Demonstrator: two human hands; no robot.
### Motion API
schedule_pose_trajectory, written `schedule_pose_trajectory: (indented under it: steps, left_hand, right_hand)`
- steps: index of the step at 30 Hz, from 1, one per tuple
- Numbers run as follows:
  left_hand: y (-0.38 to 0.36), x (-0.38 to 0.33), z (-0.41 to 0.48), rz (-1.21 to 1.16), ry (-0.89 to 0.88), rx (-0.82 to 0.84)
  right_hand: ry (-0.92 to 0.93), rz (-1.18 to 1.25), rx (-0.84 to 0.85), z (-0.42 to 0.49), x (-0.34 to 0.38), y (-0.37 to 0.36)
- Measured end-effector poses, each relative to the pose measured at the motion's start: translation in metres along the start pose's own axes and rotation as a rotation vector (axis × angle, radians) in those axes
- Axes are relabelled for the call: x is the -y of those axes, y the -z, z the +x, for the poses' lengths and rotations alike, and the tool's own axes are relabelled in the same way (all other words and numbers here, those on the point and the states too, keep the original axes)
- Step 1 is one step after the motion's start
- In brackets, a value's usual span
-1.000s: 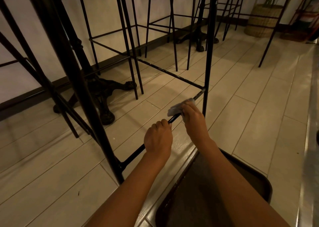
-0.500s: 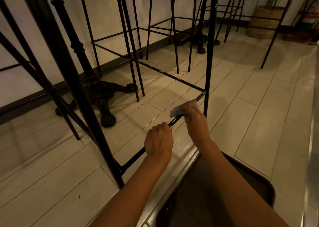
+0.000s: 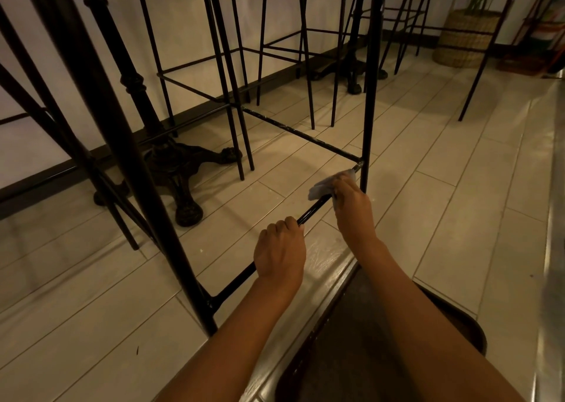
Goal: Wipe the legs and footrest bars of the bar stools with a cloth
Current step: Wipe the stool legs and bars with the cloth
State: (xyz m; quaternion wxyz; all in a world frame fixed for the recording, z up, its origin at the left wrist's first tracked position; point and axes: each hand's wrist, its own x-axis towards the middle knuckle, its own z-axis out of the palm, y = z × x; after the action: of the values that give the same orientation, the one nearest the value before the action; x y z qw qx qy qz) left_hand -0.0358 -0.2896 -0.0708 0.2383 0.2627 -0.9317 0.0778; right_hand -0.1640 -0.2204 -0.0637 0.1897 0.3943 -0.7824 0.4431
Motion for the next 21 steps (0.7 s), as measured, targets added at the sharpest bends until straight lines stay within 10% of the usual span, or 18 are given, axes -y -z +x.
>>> schedule_pose_trajectory:
  steps: [6, 21]
  left_hand:
    - [0.003, -0.005, 0.005, -0.007, -0.013, 0.199]
    - [-0.005, -0.011, 0.017, 0.003, -0.068, 0.059]
  right_hand:
    - [-0.036, 0.034, 0.001, 0.003, -0.005, -0.002]
    - [-0.103, -0.002, 0.047, 0.014, -0.028, -0.009]
